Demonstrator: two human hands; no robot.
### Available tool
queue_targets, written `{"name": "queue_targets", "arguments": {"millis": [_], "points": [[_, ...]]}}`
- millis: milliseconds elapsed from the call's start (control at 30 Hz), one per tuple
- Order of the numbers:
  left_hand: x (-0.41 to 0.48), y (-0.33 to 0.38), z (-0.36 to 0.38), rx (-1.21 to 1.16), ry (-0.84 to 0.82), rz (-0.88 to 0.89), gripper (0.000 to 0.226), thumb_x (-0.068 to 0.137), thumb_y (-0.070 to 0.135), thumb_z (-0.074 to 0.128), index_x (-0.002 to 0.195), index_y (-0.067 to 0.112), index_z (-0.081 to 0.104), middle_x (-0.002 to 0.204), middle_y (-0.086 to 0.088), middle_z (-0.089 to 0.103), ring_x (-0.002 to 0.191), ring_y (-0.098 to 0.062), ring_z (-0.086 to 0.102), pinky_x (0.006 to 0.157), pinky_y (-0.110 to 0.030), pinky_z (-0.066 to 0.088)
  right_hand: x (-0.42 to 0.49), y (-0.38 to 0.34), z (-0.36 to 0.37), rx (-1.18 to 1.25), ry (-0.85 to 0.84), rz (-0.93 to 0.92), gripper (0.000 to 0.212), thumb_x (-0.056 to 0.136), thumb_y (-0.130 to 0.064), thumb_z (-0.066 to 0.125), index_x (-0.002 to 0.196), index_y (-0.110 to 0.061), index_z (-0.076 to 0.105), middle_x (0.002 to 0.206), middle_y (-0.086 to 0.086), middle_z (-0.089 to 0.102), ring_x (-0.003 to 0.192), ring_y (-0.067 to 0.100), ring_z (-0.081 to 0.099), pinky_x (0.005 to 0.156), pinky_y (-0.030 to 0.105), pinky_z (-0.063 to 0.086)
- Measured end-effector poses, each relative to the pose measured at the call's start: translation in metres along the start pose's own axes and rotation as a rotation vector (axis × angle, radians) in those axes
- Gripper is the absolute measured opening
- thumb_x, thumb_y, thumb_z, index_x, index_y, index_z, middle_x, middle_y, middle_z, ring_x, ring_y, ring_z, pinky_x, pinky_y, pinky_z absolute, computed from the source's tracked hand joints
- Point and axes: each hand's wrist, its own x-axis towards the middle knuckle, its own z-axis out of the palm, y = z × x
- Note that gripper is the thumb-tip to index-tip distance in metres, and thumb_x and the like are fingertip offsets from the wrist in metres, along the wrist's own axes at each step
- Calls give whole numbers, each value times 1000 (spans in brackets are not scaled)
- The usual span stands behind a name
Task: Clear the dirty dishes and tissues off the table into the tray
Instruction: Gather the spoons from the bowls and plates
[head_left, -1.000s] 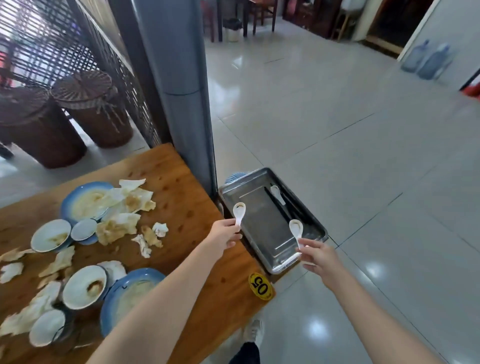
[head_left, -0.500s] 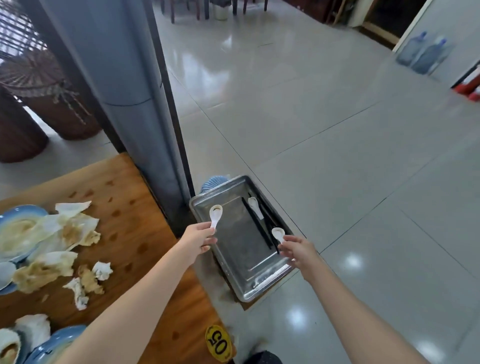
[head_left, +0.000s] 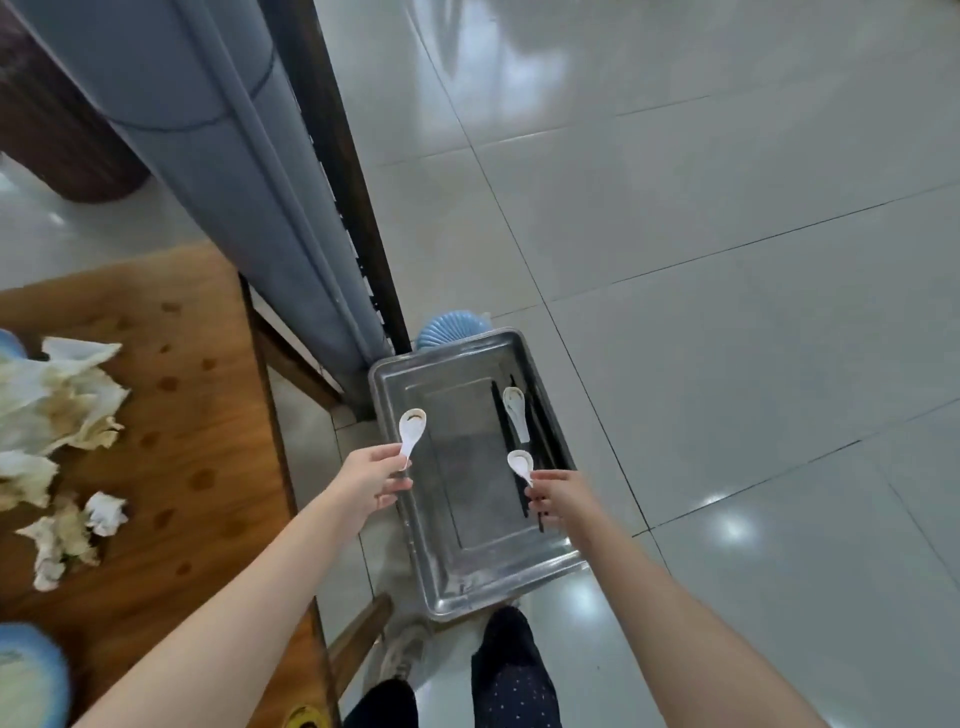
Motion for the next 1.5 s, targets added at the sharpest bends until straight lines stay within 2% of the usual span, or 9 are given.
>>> {"name": "queue_targets", "arguments": {"millis": [100,300,467,600,767,900,1167,1333,1500], "points": [[15,-6,25,-7,-12,-34,21,96,6,54,115,15,58,83,0,63,61,-11,61,53,-21,37,29,-1,-14,-62,-2,41,18,91,-1,52,104,-9,63,79,10,62,61,17,53,54,23,32],[44,-10,68,2,-25,-90,20,97,8,54,113,18,59,85,3,63,54,-6,63,57,-21,38,81,-3,-26,-184,18,113,22,88,5,51,103,1,66,90,17,64,73,25,60,46,22,40],[71,-15,90,-2,-27,-118,23,96,7,54,116,17,60,89,1,64,66,-13,62,58,-23,37,121,-16,-29,-238,15,119,23,91,4,49,109,-2,62,95,16,61,60,16,54,41,18,38],[83,-15,106,12,-30,-126,18,96,7,55,107,20,61,88,2,65,66,-13,62,52,-18,37,139,-15,-36,-225,24,147,18,93,6,44,102,-2,58,76,15,58,42,11,54,32,14,33],[92,-12,128,55,-51,-132,16,97,9,53,103,22,60,89,2,64,62,-9,61,48,-15,38,141,3,-56,-226,-5,208,19,92,-1,47,102,-11,60,82,10,67,63,18,61,59,28,44],[99,-15,154,90,-75,-144,23,97,10,51,118,17,59,100,-4,62,67,-11,61,57,-22,38,142,4,-74,-169,27,179,21,90,1,48,99,-12,62,75,8,66,61,18,60,57,28,42],[106,-29,218,71,-74,-189,32,98,13,50,131,10,53,90,1,60,63,-8,57,57,-22,40,137,7,-109,-184,24,115,20,92,-5,48,105,-13,62,85,9,67,71,20,61,59,28,44],[95,-32,228,242,-158,-256,46,98,24,54,140,9,43,132,-6,54,78,-10,60,75,-29,49,128,6,-123,-190,32,86,19,92,-6,48,103,-14,62,80,5,69,69,19,62,62,28,44],[75,-23,206,243,-99,-180,45,97,20,56,140,12,43,117,-5,57,82,-16,62,71,-28,45,110,-10,-120,-175,23,42,19,93,-6,48,105,-12,62,84,7,68,69,19,63,62,29,44]]}}
